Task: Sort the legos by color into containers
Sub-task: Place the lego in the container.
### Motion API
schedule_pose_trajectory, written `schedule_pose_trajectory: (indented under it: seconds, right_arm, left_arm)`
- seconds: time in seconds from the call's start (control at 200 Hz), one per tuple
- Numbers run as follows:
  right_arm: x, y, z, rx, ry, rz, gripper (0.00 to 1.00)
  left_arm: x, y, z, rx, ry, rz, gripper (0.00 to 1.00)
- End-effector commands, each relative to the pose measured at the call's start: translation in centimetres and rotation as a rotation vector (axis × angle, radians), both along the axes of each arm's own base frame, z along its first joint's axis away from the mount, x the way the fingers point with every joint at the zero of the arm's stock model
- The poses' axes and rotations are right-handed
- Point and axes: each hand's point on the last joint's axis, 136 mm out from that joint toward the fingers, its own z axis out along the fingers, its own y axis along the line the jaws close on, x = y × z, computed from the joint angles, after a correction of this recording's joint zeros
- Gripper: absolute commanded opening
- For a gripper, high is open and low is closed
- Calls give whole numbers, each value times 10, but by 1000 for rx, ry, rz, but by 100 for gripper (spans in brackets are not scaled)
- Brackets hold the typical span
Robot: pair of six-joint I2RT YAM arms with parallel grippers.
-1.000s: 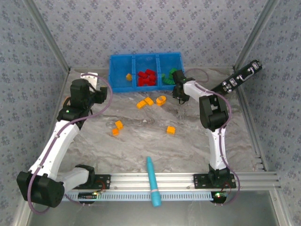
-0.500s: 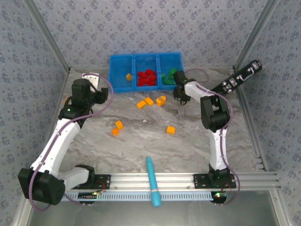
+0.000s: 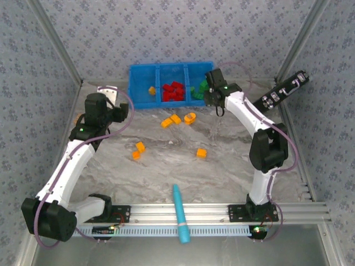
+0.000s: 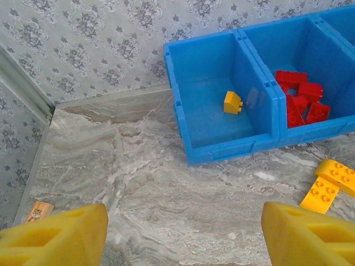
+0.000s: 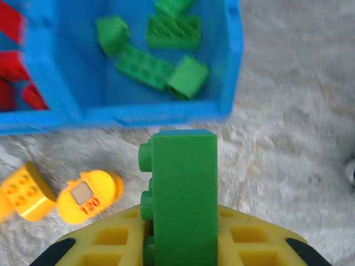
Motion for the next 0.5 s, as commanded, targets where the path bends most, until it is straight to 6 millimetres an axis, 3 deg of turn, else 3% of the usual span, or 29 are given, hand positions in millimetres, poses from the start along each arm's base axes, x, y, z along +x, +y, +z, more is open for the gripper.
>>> schedule_pose_trajectory:
  seconds: [0.0, 0.27, 0.495]
  right_arm:
    - [28, 17, 22, -54, -108, 120, 23]
    - [103, 43, 19, -62, -250, 178, 23]
    - [150, 40, -14, -24, -252, 134, 25]
  left_arm:
    - [-2, 1, 11, 5, -32, -9, 74]
    - [0, -7, 12, 28, -8, -59, 74]
    - [-1, -15, -1, -30, 123, -58, 76]
